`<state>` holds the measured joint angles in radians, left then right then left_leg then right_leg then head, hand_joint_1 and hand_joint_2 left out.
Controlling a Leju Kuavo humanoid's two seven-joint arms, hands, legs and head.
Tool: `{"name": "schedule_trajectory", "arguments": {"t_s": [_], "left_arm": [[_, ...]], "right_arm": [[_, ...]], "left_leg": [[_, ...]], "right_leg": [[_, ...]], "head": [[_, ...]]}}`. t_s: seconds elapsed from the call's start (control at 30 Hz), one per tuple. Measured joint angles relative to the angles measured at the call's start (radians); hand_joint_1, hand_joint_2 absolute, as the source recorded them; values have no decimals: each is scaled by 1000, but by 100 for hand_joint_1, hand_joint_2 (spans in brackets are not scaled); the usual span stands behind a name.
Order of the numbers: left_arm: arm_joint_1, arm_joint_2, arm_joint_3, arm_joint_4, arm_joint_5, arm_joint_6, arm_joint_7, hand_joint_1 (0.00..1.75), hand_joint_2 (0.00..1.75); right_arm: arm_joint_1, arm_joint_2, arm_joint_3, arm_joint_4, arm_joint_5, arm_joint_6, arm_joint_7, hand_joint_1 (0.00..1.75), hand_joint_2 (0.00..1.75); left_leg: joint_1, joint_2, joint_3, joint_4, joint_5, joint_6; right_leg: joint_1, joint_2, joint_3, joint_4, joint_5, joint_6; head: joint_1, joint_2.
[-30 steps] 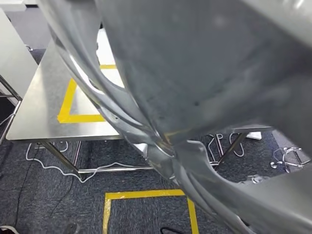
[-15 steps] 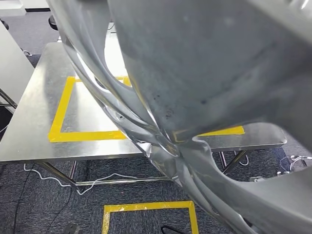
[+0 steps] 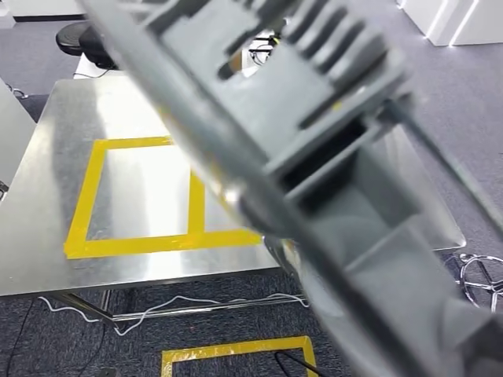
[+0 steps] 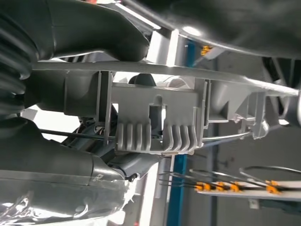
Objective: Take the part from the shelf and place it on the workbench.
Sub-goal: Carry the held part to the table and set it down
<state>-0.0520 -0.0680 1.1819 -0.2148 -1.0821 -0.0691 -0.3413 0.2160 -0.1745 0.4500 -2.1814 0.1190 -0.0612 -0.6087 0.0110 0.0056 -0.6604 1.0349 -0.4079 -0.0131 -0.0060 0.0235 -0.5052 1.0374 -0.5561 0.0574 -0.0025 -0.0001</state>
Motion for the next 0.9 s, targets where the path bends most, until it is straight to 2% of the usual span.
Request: {"name": "schedule_trajectory", "arguments": {"t_s": [0.03,0.07,0.13,0.17,0.2,0.23,0.3,0.33,0.37,0.47,0.53,0.57,0.63,0.67,0.7,0.73,0.8,0.83,0.9], "left_arm": [[-2,1,0,0,-2,-2,-3,0,0],[-4,3,0,0,-5,-5,-7,0,0],[-5,6,1,0,-11,-14,-13,0,0],[-4,7,1,0,-15,-18,-15,0,0],[-2,9,1,0,-17,-21,-17,0,0],[-1,9,1,0,-19,-24,-20,0,0],[0,10,1,0,-22,-29,-27,0,0],[0,11,1,0,-23,-31,-30,0,0],[0,12,1,0,-25,-33,-31,0,0],[0,14,1,0,-33,-38,-33,0,0],[-2,17,1,0,-38,-42,-33,0,0],[-2,18,1,0,-41,-45,-34,0,0],[-3,19,0,0,-48,-51,-34,0,0],[-4,20,0,0,-52,-53,-34,0,0],[-4,20,0,0,-55,-56,-34,0,0],[-4,21,0,0,-58,-58,-34,0,0],[-7,24,0,0,-65,-64,-35,0,0],[-9,25,0,0,-68,-67,-35,0,0],[-14,27,0,0,-74,-72,-37,0,0]], "right_arm": [[-11,-19,-22,1,-20,-4,17,175,175],[-21,-38,-57,5,-39,4,31,175,175],[-29,-71,-170,27,-45,45,52,175,175],[-28,-86,-238,43,-24,64,57,175,175],[-28,-99,-305,62,13,76,63,175,175],[-28,-113,-370,84,64,80,74,175,175],[-31,-140,-472,128,175,69,106,175,175],[-33,-154,-512,151,231,57,127,175,175],[-36,-168,-540,171,280,45,149,175,175],[-42,-209,-586,228,395,24,215,175,175],[-51,-239,-593,268,455,31,266,175,175],[-62,-260,-589,295,489,46,299,175,175],[-93,-311,-571,366,558,89,367,175,175],[-111,-336,-558,406,589,114,396,175,175],[-131,-359,-540,449,614,137,416,175,175],[-154,-379,-520,494,636,160,429,175,175],[-216,-415,-466,590,674,201,441,175,175],[-252,-430,-436,640,692,216,442,175,175],[-338,-454,-371,750,725,238,437,175,175]], "left_leg": [[2,1,3,-1,-3,6],[2,1,7,-2,-6,12],[-1,1,12,-2,-12,20],[-3,-1,15,-2,-14,22],[-4,-2,18,-2,-16,23],[-5,-4,22,-2,-18,24],[-7,-7,30,-1,-22,22],[-8,-8,32,-1,-23,19],[-9,-9,32,-2,-22,15],[-10,-8,32,-10,-17,-2],[-10,-8,21,14,-39,-12],[-10,-8,2,57,-66,-16],[-10,-8,-57,180,-127,-21],[-10,-8,-80,227,-140,-21],[-10,-8,-89,241,-134,-21],[-10,-8,-79,220,-111,-21],[-10,-8,-18,101,-46,-17],[-10,-8,11,43,-27,-14],[-11,-9,37,-15,-17,-4]], "right_leg": [[0,-4,-13,33,-20,6],[-1,-9,-39,87,-47,11],[-1,-13,-116,224,-102,17],[-1,-14,-144,265,-108,17],[-1,-14,-156,269,-91,16],[0,-14,-148,231,-55,13],[3,-17,-97,93,29,3],[5,-19,-76,38,56,-2],[7,-21,-65,7,69,-7],[8,-17,-63,-9,80,-19],[1,-16,-60,-20,90,-27],[-2,-16,-59,-23,93,-30],[-3,-15,-59,-24,94,-33],[-4,-15,-59,-24,94,-33],[-4,-15,-60,-24,94,-33],[-4,-15,-59,-24,94,-32],[-4,-13,-59,-23,93,-28],[-3,-11,-61,-20,92,-23],[0,-9,-66,-19,93,-11]], "head": [[2,0],[3,0],[6,0],[6,0],[6,0],[6,0],[7,0],[7,0],[6,0],[6,0],[5,0],[3,0],[3,0],[3,0],[4,0],[4,0],[3,0],[4,0],[5,0]]}}
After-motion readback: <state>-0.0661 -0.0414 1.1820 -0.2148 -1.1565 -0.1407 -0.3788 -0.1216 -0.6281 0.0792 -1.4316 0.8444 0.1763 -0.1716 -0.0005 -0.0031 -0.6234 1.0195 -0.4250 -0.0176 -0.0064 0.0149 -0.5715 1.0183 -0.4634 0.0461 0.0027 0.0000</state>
